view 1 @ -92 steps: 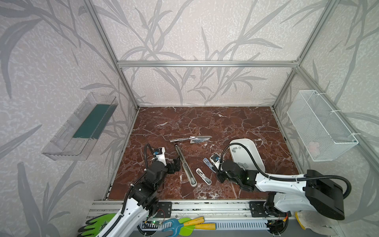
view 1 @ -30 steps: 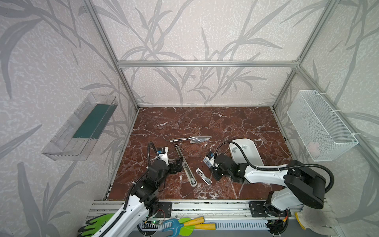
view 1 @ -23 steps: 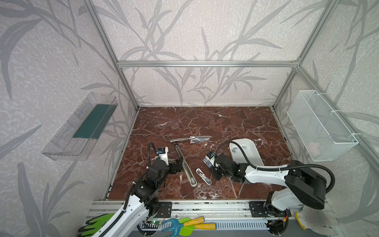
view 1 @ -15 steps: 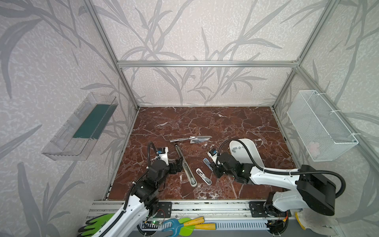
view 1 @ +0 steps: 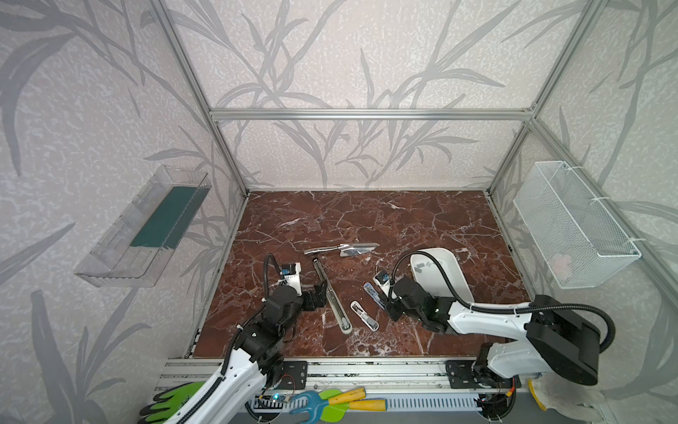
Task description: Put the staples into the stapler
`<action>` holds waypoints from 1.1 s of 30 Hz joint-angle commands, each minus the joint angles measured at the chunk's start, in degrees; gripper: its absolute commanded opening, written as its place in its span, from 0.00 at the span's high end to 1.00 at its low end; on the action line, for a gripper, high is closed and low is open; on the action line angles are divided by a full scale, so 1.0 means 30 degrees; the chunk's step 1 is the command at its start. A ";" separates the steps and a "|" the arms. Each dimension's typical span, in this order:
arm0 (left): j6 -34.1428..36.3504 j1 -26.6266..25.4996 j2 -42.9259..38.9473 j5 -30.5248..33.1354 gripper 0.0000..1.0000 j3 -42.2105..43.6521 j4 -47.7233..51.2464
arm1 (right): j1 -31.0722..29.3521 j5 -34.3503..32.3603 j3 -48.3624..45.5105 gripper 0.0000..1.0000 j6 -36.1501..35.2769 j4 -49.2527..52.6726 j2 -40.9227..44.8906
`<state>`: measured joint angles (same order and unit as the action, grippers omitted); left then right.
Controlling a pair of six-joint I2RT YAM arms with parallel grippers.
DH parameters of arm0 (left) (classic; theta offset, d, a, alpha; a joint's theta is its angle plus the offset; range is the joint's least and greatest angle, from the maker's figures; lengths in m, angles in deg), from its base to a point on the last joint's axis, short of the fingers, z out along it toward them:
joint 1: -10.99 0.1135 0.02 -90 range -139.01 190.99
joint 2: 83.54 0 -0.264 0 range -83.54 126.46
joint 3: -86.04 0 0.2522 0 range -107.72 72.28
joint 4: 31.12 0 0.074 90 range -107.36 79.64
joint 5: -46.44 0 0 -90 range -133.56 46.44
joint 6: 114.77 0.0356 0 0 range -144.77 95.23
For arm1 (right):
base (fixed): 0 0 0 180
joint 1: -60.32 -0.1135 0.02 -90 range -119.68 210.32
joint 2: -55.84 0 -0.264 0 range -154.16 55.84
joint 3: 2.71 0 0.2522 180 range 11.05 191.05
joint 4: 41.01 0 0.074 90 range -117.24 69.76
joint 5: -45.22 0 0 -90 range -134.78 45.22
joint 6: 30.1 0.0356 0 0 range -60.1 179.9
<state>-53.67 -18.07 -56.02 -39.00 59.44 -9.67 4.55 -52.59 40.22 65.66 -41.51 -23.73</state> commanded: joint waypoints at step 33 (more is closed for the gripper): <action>0.0116 0.0066 0.0047 0.0112 0.01 -0.0009 -0.0370 | 0.0015 0.0318 0.0355 1.00 0.0039 -0.0399 -0.1365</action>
<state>-53.67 -18.07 -56.02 -39.00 59.44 -9.69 4.55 -52.13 40.24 65.66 -42.45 -27.12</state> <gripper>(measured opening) 0.991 0.134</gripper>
